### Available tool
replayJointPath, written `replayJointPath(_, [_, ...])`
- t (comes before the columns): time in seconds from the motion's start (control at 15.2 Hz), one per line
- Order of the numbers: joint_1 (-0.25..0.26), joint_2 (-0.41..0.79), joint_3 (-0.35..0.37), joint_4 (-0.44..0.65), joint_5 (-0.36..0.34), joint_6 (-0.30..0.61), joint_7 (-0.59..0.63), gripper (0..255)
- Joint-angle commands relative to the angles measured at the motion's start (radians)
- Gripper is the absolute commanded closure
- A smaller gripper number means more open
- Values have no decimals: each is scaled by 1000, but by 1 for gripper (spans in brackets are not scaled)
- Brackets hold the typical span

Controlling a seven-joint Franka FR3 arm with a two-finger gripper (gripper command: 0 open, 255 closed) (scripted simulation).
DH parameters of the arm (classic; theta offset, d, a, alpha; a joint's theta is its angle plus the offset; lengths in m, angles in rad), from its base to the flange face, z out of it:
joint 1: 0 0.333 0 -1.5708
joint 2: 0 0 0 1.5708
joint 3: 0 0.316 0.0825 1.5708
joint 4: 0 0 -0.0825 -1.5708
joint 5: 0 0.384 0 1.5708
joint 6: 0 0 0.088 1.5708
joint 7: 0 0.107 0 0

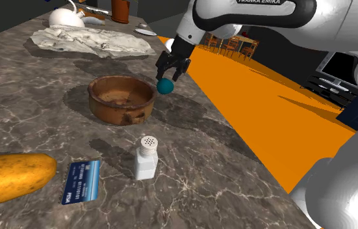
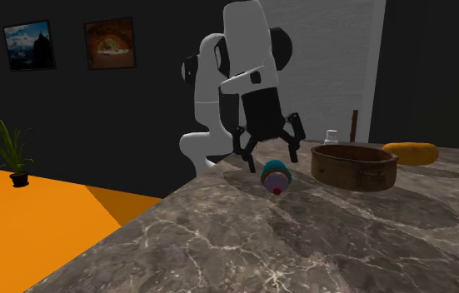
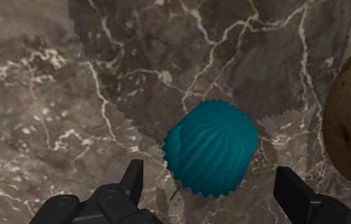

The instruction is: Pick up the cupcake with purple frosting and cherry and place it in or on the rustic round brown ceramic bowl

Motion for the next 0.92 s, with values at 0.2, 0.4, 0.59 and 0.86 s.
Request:
replayJointPath(0.2, [4,15,4,-40,1,54,-2,0])
replayJointPath(0.4, [4,15,4,-40,1,54,-2,0])
replayJointPath(0.59, [4,15,4,-40,1,54,-2,0])
replayJointPath(0.86, [4,15,4,-40,1,54,-2,255])
